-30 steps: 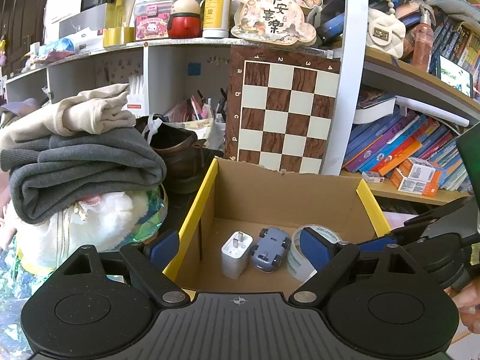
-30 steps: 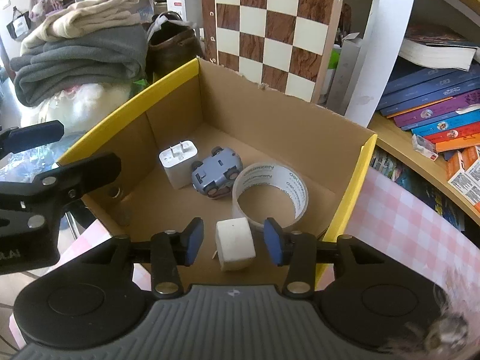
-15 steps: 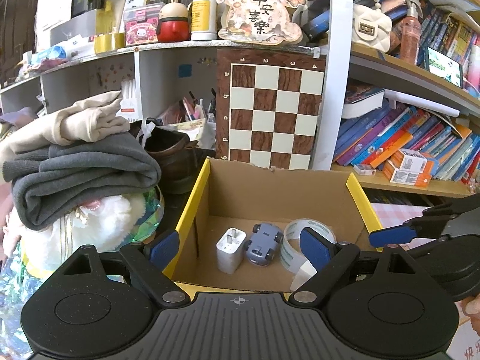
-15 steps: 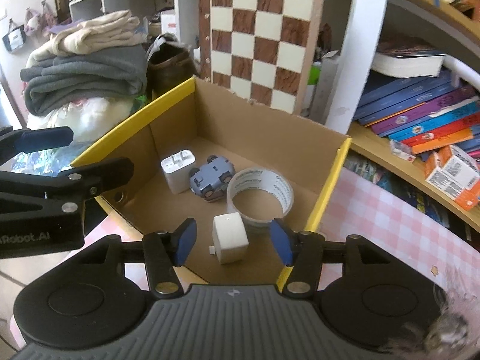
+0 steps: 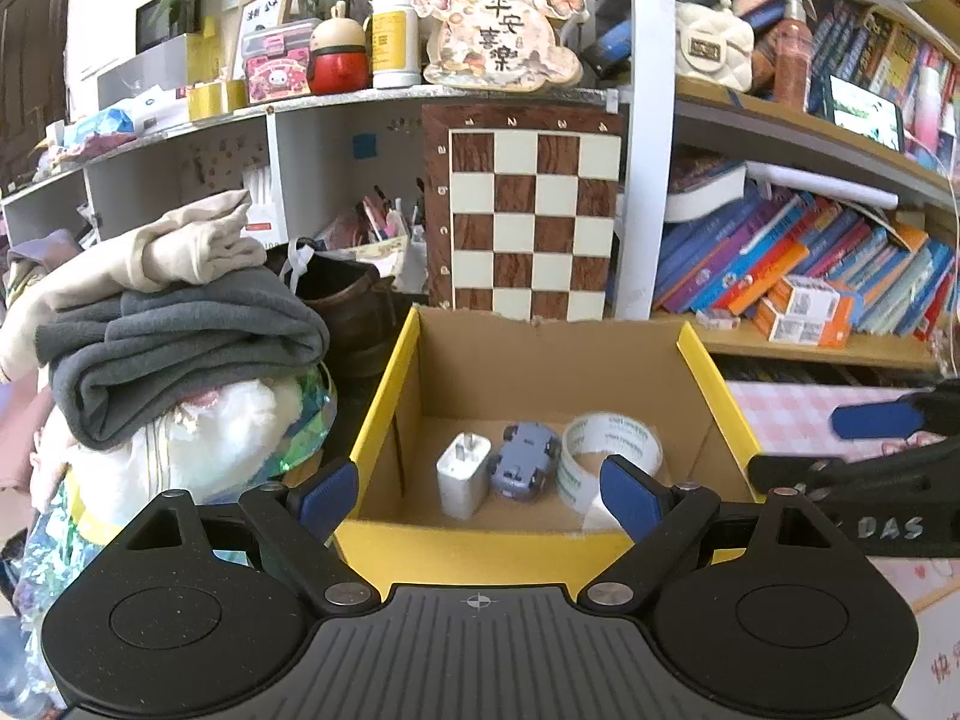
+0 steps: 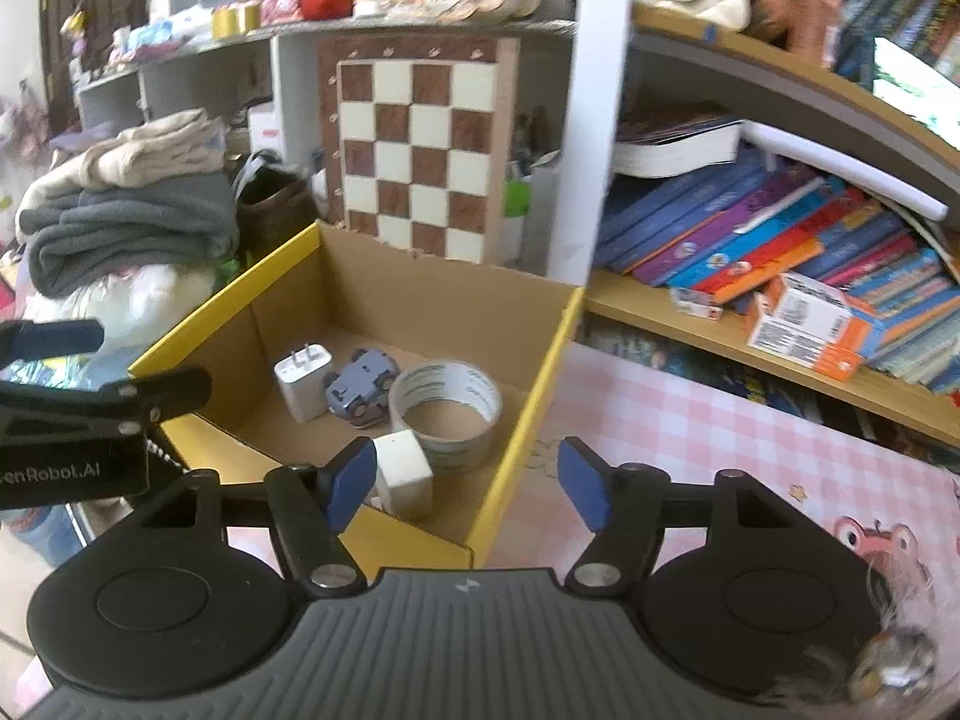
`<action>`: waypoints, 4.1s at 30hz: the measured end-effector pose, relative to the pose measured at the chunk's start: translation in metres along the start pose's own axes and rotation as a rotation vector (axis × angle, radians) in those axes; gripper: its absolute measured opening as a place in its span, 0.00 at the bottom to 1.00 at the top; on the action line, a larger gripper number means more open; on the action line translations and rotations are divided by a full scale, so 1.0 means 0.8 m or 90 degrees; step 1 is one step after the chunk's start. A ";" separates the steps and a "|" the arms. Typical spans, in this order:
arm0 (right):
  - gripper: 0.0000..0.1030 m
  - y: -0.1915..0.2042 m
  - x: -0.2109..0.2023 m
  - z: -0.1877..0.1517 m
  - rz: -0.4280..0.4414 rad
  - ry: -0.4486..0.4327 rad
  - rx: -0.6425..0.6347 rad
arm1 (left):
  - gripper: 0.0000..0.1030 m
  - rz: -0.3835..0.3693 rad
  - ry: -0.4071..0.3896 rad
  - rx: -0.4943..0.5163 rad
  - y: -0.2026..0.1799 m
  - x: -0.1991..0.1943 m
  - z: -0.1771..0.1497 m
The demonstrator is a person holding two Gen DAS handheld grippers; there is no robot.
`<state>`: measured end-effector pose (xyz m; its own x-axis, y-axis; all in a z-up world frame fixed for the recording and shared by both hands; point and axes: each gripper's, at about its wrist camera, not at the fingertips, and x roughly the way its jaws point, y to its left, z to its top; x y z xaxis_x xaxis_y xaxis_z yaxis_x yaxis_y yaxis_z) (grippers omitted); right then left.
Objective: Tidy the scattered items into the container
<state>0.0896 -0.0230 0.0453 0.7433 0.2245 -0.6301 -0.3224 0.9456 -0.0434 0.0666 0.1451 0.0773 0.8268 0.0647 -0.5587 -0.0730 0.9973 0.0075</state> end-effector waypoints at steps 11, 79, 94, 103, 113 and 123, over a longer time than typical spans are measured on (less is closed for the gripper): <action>0.84 0.003 -0.031 -0.038 -0.055 -0.016 0.042 | 0.87 -0.010 0.028 0.028 -0.019 -0.010 -0.026; 1.00 -0.017 -0.054 -0.085 -0.160 0.044 0.143 | 1.00 0.018 0.102 0.052 -0.056 -0.008 -0.035; 1.00 -0.016 -0.051 -0.084 -0.157 0.047 0.141 | 1.00 0.015 0.107 0.057 -0.057 -0.005 -0.036; 1.00 -0.014 -0.049 -0.083 -0.153 0.049 0.137 | 1.00 0.013 0.111 0.053 -0.056 -0.004 -0.036; 1.00 -0.014 -0.048 -0.083 -0.151 0.050 0.137 | 1.00 0.010 0.117 0.047 -0.054 -0.002 -0.037; 1.00 -0.015 -0.046 -0.083 -0.152 0.052 0.139 | 1.00 0.007 0.122 0.046 -0.056 0.001 -0.036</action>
<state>0.0272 -0.0585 0.0176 0.7301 -0.0210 -0.6830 -0.0049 0.9993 -0.0360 0.0542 0.0992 0.0528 0.7041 0.0745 -0.7062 -0.0353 0.9969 0.0700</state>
